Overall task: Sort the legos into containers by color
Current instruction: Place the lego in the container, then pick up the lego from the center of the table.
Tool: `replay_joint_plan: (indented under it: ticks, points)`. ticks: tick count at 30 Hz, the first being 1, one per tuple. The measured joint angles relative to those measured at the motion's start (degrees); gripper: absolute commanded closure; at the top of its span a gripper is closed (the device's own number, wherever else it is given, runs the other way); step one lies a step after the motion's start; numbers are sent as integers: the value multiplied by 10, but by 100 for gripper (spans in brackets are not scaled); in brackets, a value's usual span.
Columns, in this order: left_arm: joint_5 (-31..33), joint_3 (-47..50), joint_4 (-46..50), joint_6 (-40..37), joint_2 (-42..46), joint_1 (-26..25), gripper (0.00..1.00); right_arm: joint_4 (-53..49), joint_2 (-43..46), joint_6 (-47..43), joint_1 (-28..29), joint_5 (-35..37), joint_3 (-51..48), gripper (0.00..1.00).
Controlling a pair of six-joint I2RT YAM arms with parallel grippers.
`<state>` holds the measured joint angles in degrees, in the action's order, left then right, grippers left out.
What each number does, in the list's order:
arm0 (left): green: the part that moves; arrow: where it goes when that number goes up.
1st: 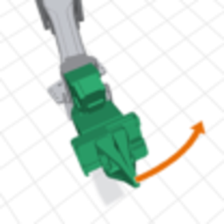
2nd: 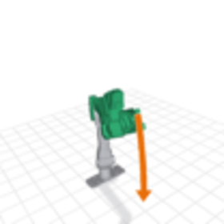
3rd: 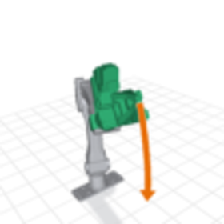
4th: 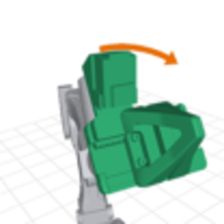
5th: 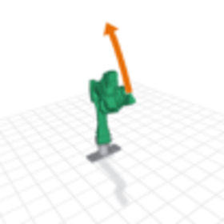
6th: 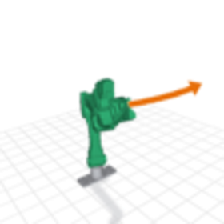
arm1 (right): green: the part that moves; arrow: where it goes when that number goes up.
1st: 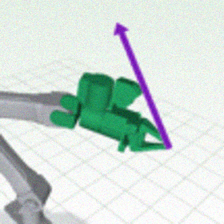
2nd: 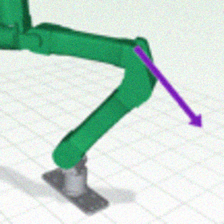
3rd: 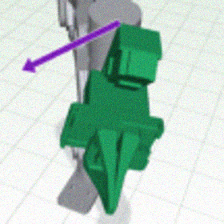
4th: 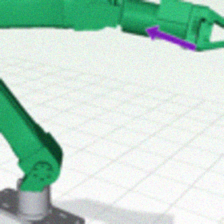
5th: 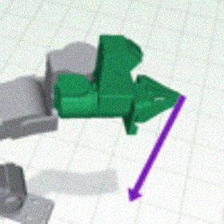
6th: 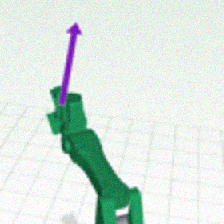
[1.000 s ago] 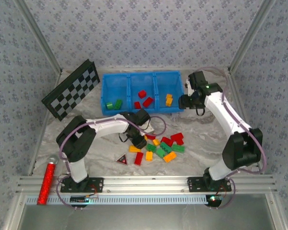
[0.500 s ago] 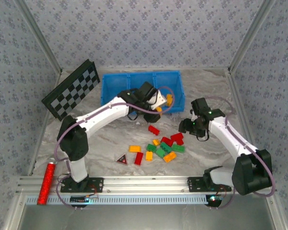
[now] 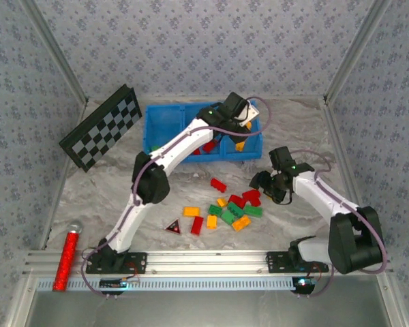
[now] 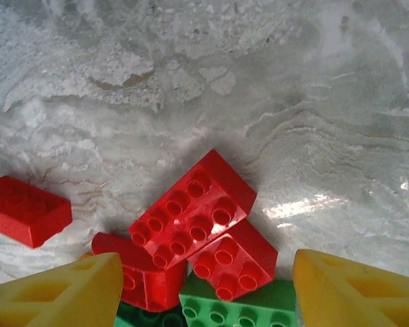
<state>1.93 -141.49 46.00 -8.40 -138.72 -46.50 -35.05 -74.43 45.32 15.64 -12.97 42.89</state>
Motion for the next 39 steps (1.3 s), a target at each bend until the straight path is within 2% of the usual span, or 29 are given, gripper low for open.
replay_joint_plan:
  ticks: [9, 15, 22, 31, 39]
  points:
    - [14, -25, 24, -2, -66, 0, 62, 30, -63, 30, 4, 0, 4, 32]
    - [11, -28, 21, -1, -69, 0, 60, 46, -98, 36, 13, 0, 11, 32]
    - [2, -30, 27, -1, -70, 0, 53, 38, -129, 38, 21, 6, 31, 36]
    - [-12, -30, 31, -1, -74, -9, 41, -6, -160, 38, 35, 37, 63, 53]
    - [-15, -30, 37, 0, -75, -14, 35, -12, -161, 35, 37, 41, 68, 63]
